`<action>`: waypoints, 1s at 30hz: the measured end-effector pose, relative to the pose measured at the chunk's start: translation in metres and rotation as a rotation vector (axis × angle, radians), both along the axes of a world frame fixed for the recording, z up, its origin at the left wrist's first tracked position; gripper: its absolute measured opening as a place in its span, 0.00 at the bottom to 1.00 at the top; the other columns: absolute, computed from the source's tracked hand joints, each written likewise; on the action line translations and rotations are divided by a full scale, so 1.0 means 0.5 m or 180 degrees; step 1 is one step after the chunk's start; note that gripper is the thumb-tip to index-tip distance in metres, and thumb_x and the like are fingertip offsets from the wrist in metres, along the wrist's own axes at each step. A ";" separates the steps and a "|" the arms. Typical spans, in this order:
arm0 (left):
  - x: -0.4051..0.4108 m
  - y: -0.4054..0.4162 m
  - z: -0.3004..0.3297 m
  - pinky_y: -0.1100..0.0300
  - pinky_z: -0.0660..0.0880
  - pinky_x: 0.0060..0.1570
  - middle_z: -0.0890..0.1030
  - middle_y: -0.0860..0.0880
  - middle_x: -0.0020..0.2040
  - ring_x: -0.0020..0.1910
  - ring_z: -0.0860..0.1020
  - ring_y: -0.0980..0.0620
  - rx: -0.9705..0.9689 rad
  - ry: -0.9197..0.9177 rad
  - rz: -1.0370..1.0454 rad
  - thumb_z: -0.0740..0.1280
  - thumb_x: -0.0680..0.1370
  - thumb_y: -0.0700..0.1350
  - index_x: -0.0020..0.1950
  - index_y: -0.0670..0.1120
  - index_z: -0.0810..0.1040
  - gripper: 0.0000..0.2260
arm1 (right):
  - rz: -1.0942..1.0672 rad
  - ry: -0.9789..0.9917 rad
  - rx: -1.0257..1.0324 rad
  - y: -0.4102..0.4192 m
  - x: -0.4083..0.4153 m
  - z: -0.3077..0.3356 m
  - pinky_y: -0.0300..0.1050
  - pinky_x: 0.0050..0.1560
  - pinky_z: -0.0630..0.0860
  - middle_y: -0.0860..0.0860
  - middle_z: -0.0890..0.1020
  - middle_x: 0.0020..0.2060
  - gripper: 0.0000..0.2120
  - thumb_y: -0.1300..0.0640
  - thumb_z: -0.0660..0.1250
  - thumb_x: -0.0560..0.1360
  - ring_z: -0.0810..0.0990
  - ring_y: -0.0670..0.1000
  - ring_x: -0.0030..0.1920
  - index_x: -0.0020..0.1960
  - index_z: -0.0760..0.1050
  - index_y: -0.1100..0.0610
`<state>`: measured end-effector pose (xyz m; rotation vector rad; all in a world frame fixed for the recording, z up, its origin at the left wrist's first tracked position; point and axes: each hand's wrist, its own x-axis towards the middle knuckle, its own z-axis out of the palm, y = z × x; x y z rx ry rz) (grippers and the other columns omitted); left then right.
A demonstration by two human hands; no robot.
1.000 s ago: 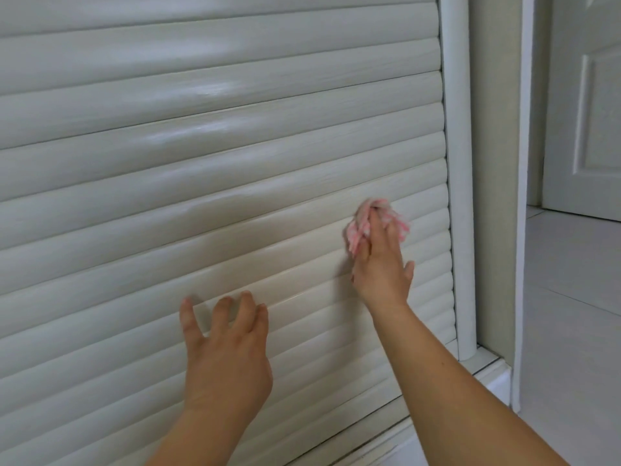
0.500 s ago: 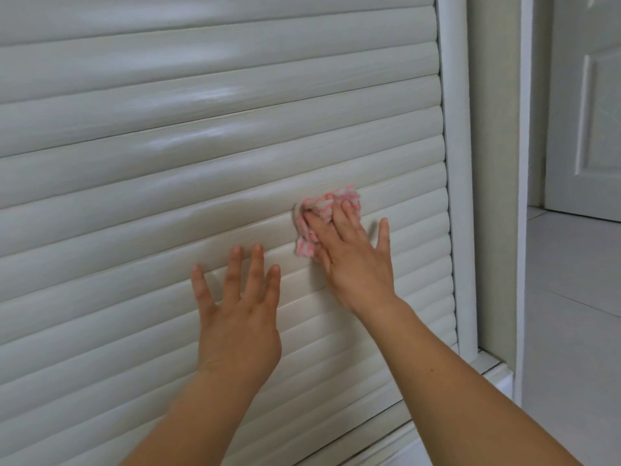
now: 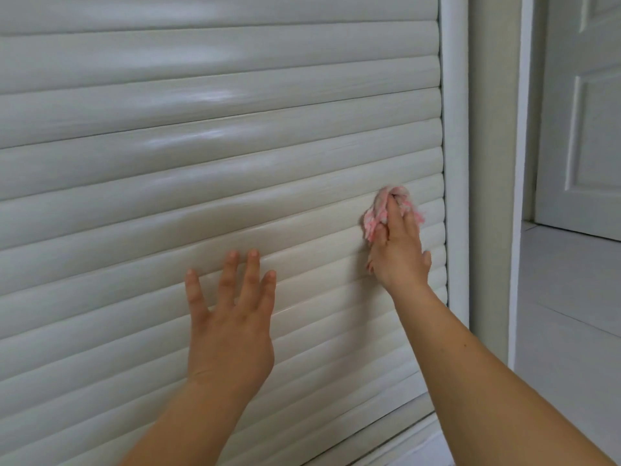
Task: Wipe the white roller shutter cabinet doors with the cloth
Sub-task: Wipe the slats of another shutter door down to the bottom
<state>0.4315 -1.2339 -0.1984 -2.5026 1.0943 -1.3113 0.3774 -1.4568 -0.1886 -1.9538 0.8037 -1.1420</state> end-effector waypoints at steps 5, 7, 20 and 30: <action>0.006 -0.002 -0.006 0.32 0.44 0.66 0.70 0.39 0.69 0.68 0.66 0.37 -0.0085 0.0028 -0.0039 0.63 0.60 0.40 0.62 0.41 0.77 0.29 | -0.0134 -0.0077 0.0168 0.030 0.009 -0.035 0.53 0.66 0.64 0.50 0.54 0.76 0.23 0.51 0.50 0.82 0.63 0.56 0.71 0.76 0.51 0.43; 0.006 -0.003 -0.008 0.33 0.43 0.66 0.70 0.39 0.69 0.69 0.65 0.37 -0.0106 0.0086 -0.0003 0.62 0.60 0.40 0.62 0.41 0.77 0.30 | -0.0161 -0.0056 0.0078 0.053 0.011 -0.050 0.51 0.64 0.64 0.50 0.56 0.75 0.24 0.52 0.51 0.82 0.62 0.56 0.69 0.77 0.51 0.44; -0.023 0.000 0.010 0.35 0.27 0.61 0.42 0.46 0.77 0.76 0.40 0.45 0.0256 0.0298 0.0452 0.59 0.73 0.46 0.77 0.52 0.52 0.33 | 0.0349 0.0343 -0.1791 0.191 0.013 -0.279 0.44 0.37 0.76 0.54 0.79 0.51 0.20 0.62 0.64 0.70 0.78 0.55 0.44 0.61 0.77 0.54; -0.040 0.031 -0.012 0.40 0.46 0.66 0.71 0.40 0.68 0.67 0.69 0.44 0.0025 0.0515 0.0151 0.71 0.60 0.40 0.52 0.44 0.80 0.20 | 0.0237 -0.0536 -0.0455 0.084 -0.052 -0.183 0.43 0.41 0.73 0.46 0.76 0.46 0.20 0.61 0.61 0.78 0.77 0.50 0.43 0.69 0.65 0.52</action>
